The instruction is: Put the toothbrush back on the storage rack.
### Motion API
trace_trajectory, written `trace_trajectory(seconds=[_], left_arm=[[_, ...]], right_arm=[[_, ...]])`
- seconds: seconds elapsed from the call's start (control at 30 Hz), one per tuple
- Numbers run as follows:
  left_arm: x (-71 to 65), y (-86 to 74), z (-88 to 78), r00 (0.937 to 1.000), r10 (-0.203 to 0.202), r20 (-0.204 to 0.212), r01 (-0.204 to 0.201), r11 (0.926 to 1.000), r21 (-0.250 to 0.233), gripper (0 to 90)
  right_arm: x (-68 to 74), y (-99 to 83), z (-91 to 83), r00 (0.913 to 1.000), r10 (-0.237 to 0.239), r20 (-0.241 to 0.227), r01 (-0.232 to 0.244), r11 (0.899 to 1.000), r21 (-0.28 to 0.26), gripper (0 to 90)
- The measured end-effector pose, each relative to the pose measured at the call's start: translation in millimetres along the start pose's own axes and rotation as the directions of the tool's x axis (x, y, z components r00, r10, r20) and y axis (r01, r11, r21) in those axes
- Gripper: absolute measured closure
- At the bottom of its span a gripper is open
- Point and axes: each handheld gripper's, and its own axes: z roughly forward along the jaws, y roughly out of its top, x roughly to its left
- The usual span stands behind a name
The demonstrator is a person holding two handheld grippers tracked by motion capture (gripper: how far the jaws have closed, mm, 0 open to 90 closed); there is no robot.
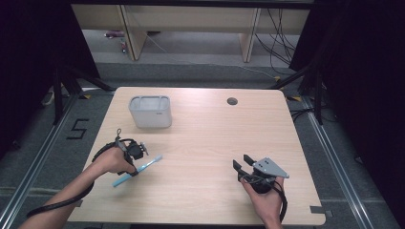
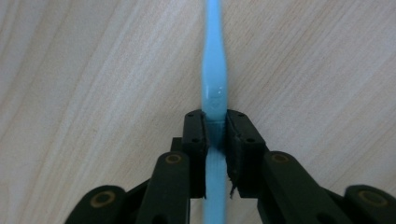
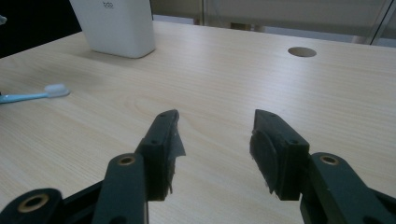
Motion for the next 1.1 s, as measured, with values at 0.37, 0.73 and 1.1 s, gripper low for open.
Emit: trace_trajectory(seconds=[0.37,0.73,1.1], left_arm=[[-5.7,-4.0,-9.8,0.9997,0.017,-0.020,-0.019,0.9968,-0.078,78.3],[-8.9,-18.0,-22.0,0.9998,-0.008,-0.020,0.004,0.9796,-0.201,78.3],[-5.3,-28.6,-26.4,0.9982,-0.050,-0.032,0.040,0.9625,-0.268,78.3]], right_arm=[[0.8,-1.5,1.6,0.9998,0.021,-0.003,-0.021,1.000,-0.009,51.5],[2.0,-2.9,0.8,0.9989,0.047,0.003,-0.047,0.999,-0.001,51.5],[1.2,-2.4,-0.1,0.9994,0.034,0.006,-0.034,0.999,0.019,51.5]])
